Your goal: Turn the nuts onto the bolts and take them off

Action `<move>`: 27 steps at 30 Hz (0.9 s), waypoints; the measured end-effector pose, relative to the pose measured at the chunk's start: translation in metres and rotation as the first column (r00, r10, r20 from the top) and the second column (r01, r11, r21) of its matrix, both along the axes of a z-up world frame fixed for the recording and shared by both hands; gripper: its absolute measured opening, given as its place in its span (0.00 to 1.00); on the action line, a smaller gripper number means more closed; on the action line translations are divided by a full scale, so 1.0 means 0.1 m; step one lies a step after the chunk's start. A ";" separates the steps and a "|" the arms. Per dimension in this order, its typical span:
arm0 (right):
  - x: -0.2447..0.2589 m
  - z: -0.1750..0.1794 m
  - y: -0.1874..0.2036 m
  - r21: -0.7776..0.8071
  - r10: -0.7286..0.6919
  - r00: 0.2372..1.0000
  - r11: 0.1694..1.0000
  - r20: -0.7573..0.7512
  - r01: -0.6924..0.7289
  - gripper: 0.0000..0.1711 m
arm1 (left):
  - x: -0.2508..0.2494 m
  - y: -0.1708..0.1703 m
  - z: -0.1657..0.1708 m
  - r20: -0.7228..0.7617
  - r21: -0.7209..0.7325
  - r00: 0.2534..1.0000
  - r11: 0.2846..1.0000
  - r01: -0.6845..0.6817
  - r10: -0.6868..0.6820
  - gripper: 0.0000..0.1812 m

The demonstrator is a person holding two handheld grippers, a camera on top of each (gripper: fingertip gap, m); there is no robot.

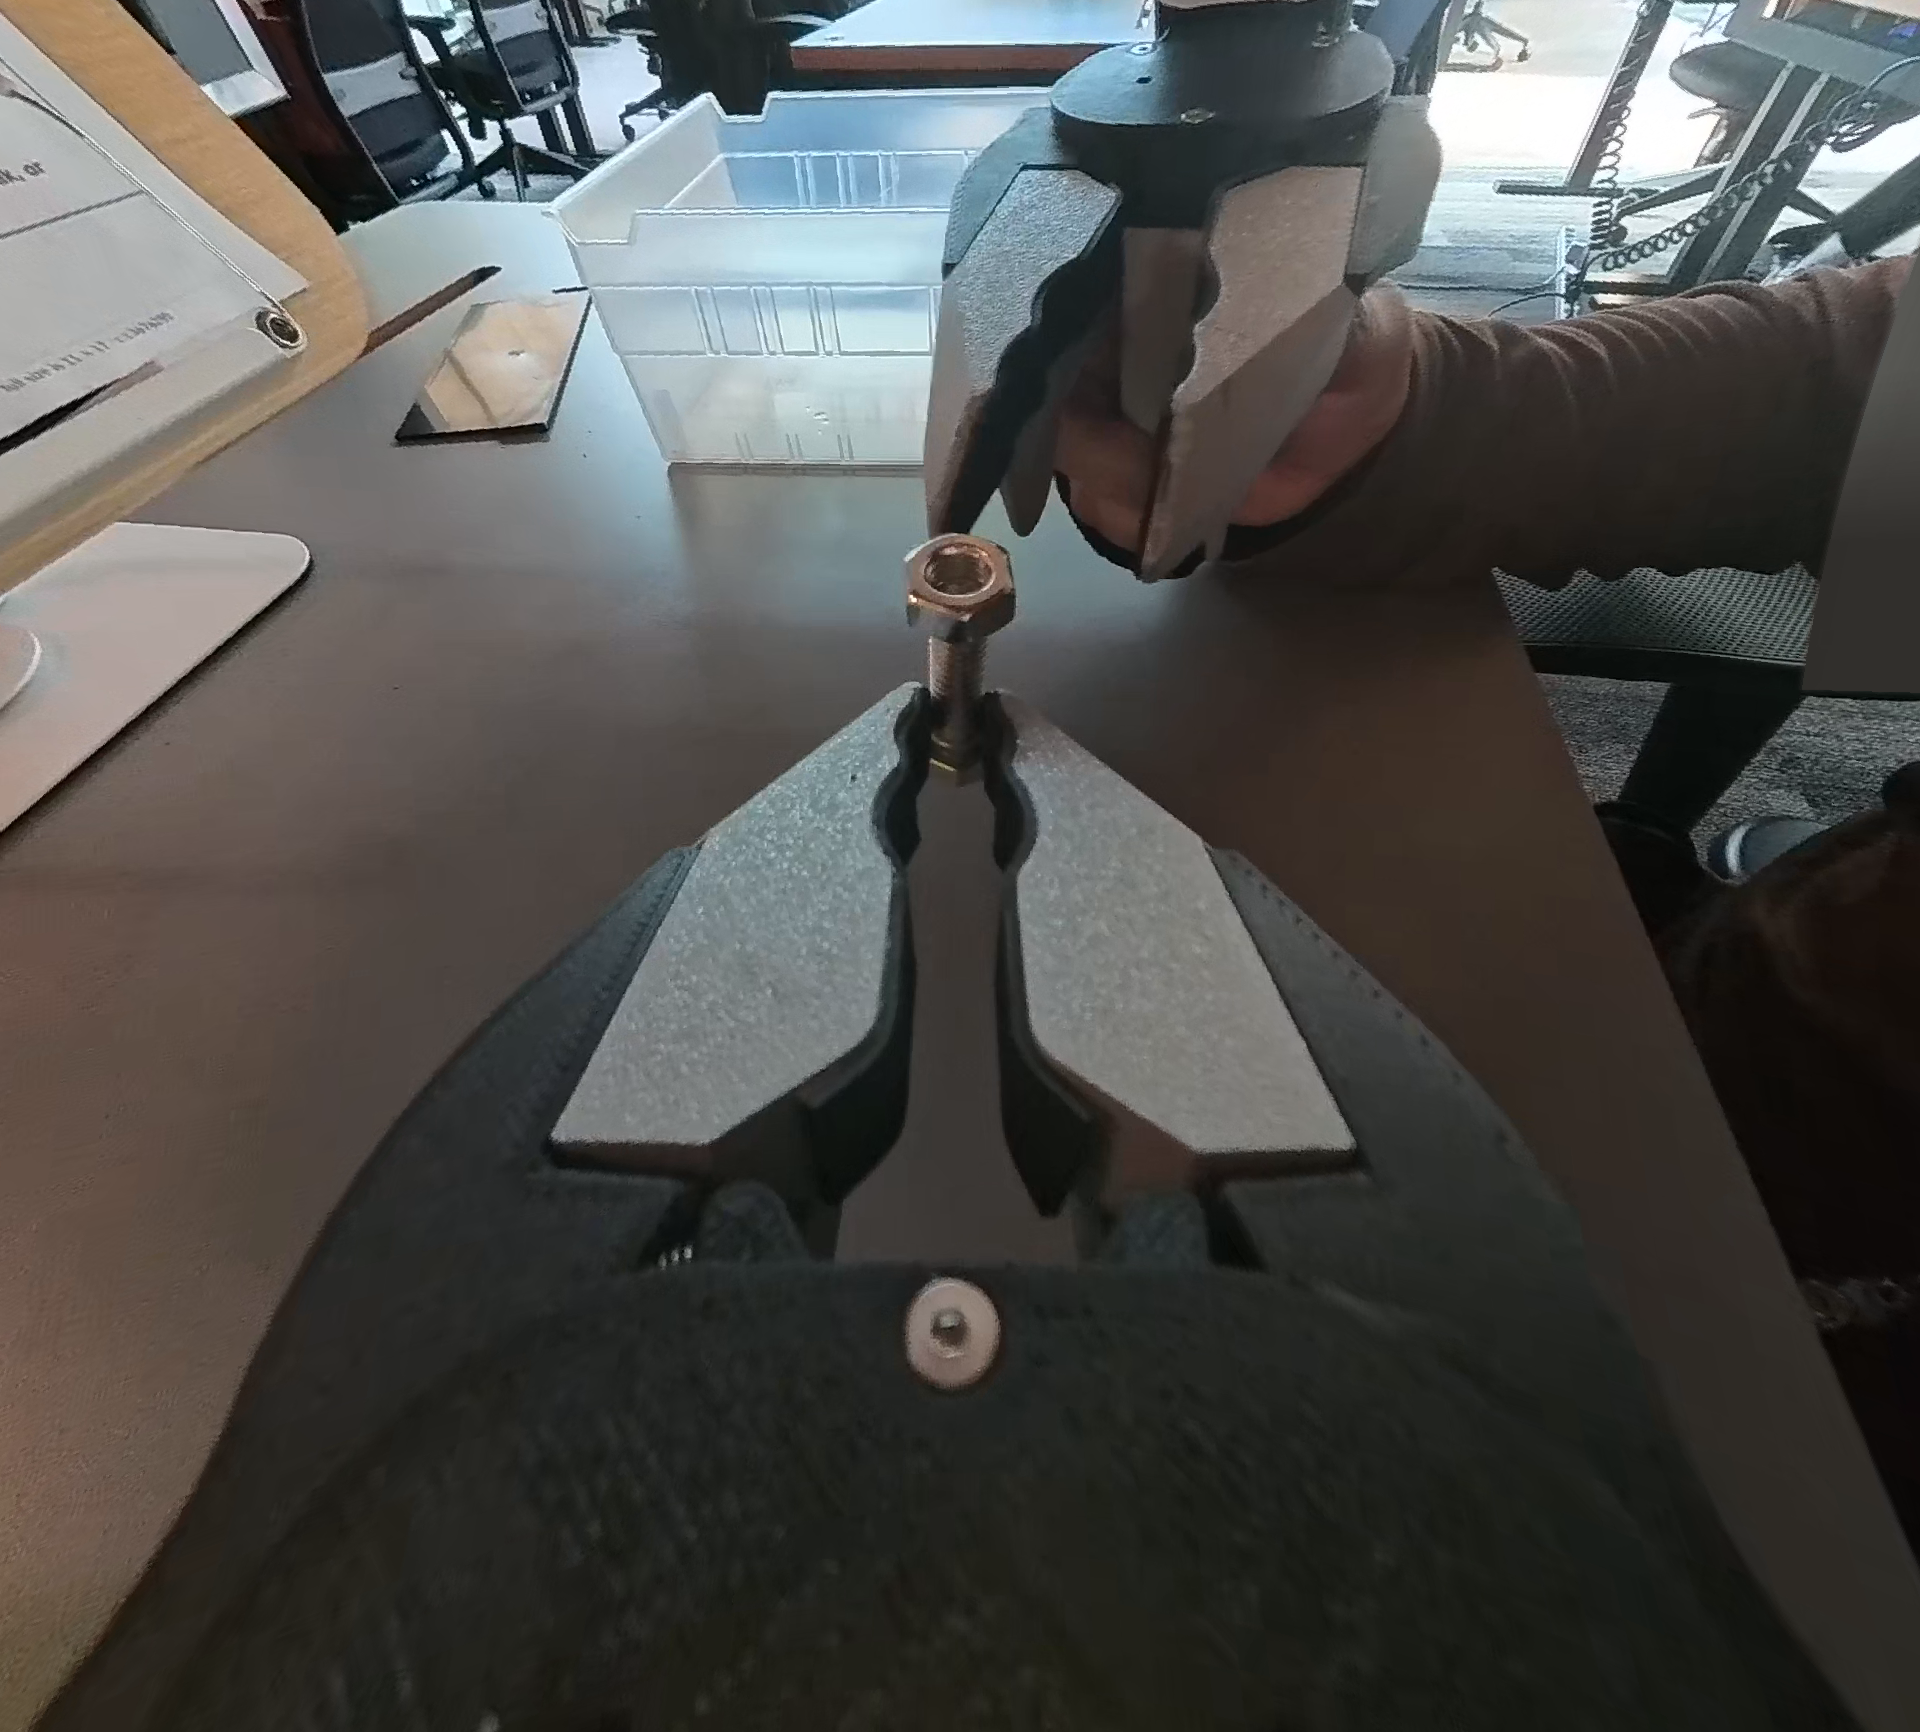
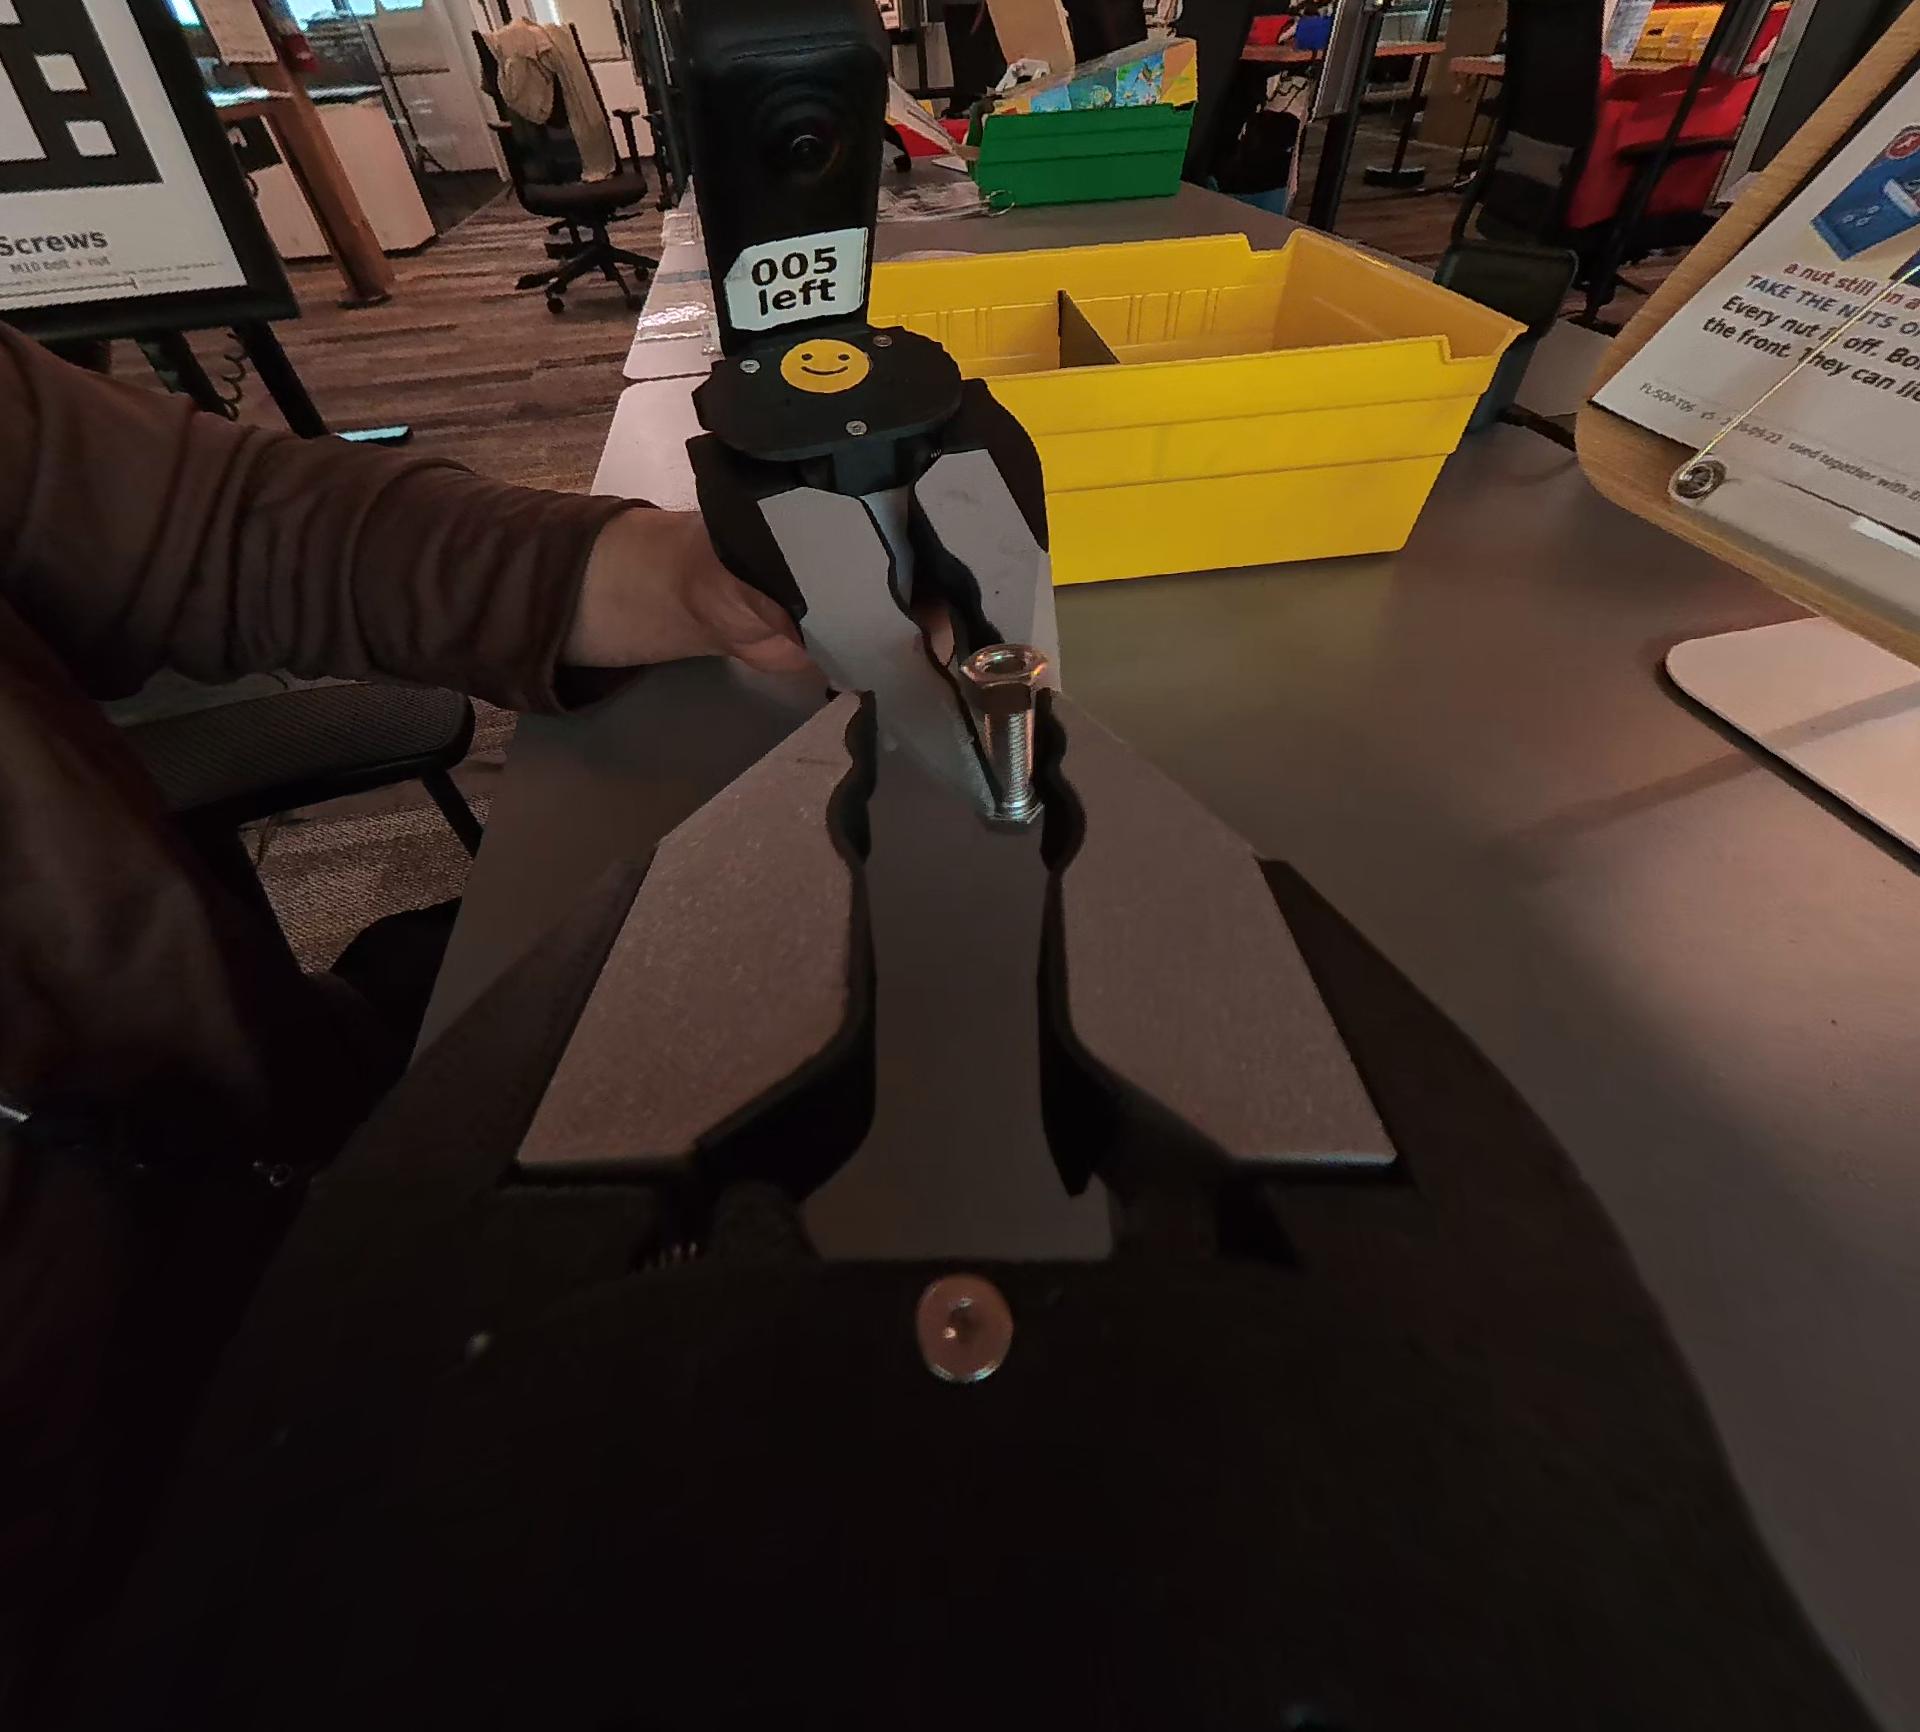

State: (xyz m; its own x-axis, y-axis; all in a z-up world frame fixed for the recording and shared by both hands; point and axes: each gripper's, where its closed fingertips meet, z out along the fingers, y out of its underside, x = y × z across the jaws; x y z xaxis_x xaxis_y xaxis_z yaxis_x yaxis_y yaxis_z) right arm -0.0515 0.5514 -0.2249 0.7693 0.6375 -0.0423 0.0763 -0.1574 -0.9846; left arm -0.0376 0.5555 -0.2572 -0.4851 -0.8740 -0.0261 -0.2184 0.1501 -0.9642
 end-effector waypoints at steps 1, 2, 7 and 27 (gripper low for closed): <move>0.01 0.00 0.00 0.002 -0.003 1.000 1.000 -0.002 0.003 0.15 | 0.00 0.00 0.00 -0.001 0.002 1.000 1.000 0.002 -0.002 0.04; 0.01 0.01 0.01 0.003 -0.007 1.000 1.000 -0.003 0.007 0.15 | 0.00 -0.01 -0.01 -0.002 0.003 1.000 1.000 0.003 -0.003 0.04; 0.04 0.04 0.02 0.025 -0.021 1.000 0.999 0.006 0.021 0.15 | 0.00 -0.04 -0.03 -0.016 0.008 1.000 1.000 0.017 -0.017 0.04; -0.11 -0.06 -0.15 -0.026 0.121 0.990 0.993 0.077 -0.119 0.11 | -0.13 -0.28 -0.13 -0.060 0.048 0.984 0.985 0.168 -0.165 0.04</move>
